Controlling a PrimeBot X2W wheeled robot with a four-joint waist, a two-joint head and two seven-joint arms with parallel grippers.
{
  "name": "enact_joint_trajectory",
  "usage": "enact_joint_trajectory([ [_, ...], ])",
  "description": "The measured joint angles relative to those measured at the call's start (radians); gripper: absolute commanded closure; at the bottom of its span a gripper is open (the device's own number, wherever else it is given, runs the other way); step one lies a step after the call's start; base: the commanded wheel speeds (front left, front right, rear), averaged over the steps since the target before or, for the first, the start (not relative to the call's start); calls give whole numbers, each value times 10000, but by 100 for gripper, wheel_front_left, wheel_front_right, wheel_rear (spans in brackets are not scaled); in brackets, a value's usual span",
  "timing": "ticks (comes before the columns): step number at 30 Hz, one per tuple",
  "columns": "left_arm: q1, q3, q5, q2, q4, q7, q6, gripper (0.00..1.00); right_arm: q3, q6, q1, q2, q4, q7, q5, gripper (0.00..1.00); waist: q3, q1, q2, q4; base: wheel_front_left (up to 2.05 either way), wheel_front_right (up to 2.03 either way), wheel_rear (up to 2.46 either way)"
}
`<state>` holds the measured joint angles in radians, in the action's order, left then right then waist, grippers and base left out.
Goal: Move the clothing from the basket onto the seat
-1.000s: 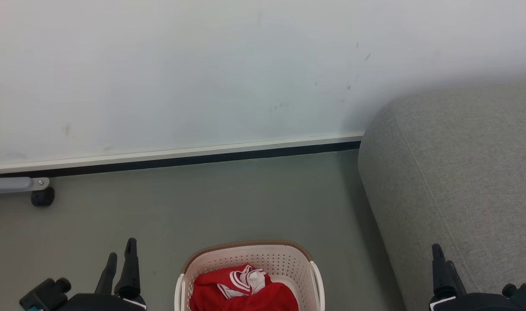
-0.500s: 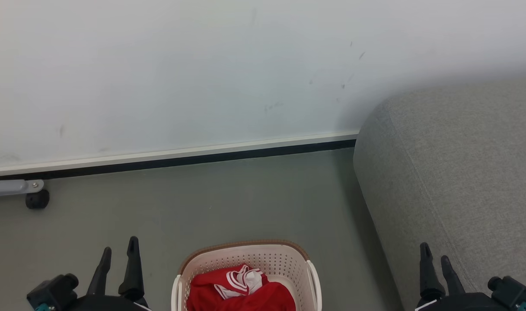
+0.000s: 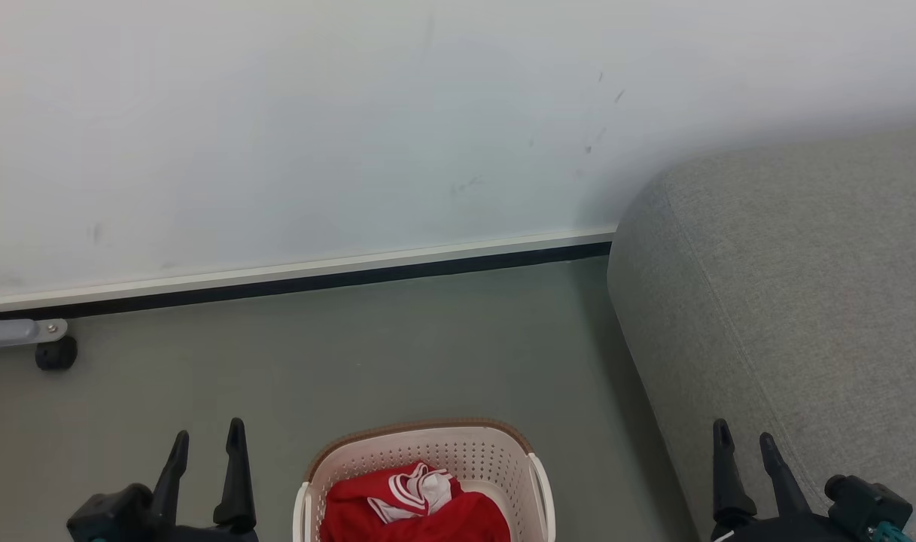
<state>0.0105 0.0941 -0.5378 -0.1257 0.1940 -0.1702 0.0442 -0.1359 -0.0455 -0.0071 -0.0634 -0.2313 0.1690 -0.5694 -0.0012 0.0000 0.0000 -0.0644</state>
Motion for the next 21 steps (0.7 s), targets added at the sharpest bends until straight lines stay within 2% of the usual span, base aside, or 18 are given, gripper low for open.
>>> enact_joint_trajectory([
  [21, 430, 58, 2587, -40, -10, -744, 178, 0, -648, -263, 225, -117, 230, 757, 2849, 0, -141, 0, 0, -159, 0, 0, 0],
])
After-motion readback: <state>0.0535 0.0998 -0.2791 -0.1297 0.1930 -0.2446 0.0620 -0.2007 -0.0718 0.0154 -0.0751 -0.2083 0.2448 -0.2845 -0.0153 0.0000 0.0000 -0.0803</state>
